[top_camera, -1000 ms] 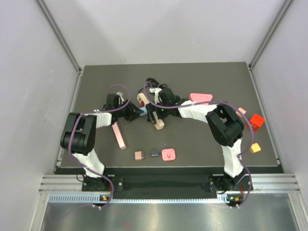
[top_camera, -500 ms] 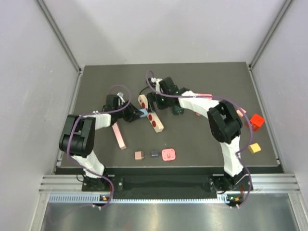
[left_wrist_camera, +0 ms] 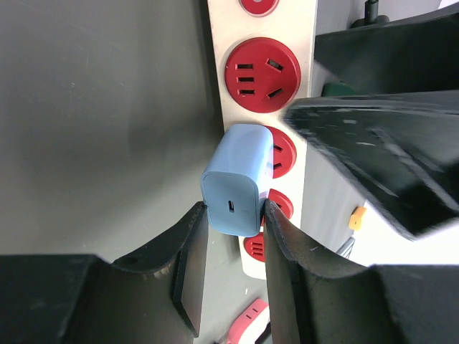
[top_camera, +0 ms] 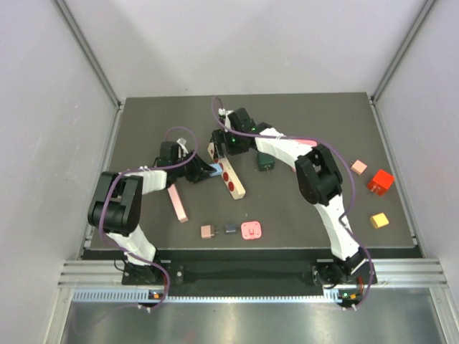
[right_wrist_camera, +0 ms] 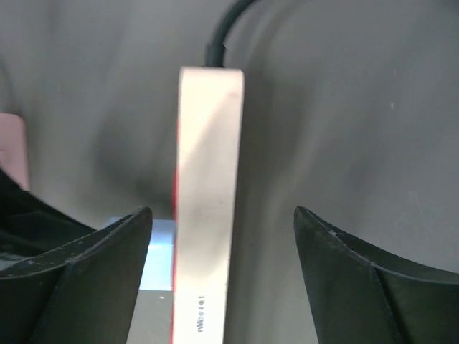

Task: Pull the plug off the socket

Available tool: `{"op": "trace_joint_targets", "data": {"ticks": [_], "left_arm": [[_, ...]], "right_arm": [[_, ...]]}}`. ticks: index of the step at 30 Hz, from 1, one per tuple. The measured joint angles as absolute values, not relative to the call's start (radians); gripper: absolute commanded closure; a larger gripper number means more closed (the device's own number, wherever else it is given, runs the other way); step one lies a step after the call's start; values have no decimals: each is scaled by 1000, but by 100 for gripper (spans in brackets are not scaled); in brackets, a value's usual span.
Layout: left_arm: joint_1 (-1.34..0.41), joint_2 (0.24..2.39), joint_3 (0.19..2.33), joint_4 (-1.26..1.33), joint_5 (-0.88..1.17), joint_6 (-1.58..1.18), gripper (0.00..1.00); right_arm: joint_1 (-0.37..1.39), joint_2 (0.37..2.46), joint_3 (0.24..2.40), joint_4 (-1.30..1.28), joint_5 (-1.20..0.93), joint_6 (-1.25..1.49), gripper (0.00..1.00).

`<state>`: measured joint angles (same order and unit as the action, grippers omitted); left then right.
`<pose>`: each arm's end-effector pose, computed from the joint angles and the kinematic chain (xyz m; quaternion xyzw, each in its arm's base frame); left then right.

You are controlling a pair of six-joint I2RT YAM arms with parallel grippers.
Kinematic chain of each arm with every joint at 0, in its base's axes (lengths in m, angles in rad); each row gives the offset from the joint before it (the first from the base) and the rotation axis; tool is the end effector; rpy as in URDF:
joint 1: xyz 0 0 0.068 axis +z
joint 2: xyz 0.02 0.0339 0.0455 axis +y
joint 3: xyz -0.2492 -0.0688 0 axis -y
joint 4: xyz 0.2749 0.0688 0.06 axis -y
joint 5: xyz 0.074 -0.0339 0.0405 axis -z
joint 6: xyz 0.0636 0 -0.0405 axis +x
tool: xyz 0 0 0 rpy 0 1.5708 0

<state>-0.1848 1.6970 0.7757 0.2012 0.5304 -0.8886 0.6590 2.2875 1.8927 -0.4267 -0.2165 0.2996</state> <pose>0.3502 -0.0982 0.0931 -0.2015 0.8625 -0.4088 0.2201 0.4290 0.3496 0.1514 -0.2043 0.9032 0.2570 0.2764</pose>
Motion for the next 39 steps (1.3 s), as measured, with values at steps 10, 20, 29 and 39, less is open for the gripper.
{"op": "trace_joint_targets", "data": {"ticks": [10,20,29,39], "left_arm": [[-199,1697,776,201,525,-891,100],[-204,1680,776,179,492,-891,100],[-205,1664,776,147,470,-879,100],[-181,1636,753,145,467,-857,100]], "right_arm": [[673,2314,1893,-449,-204,300,54],[686,2315,1885,-418,-199,295,100],[710,2283,1813,-335,-128,241,100],[714,2276,1786,-289,-138,234,100]]}}
